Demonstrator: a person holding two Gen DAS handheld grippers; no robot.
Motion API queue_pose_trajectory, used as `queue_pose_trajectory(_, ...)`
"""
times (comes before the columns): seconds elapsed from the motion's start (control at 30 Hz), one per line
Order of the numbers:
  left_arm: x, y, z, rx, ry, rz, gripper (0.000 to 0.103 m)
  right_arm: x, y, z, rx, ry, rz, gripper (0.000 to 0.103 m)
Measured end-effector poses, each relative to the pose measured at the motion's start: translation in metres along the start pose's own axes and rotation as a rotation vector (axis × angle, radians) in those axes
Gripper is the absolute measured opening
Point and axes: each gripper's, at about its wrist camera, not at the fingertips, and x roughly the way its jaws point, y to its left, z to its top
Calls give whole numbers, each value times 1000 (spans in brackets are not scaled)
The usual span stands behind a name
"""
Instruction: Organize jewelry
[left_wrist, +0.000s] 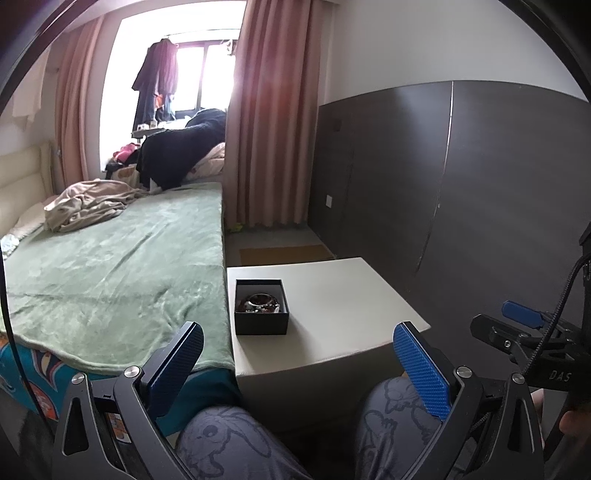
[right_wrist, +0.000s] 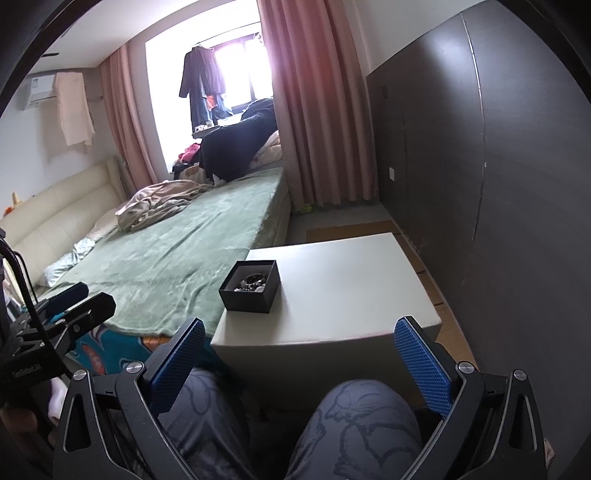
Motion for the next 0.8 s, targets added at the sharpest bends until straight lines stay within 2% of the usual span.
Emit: queue_pose_trajectory(0.8,1,1,-3,-14,0,10,102,-4,-2,0,7,4,-2,103)
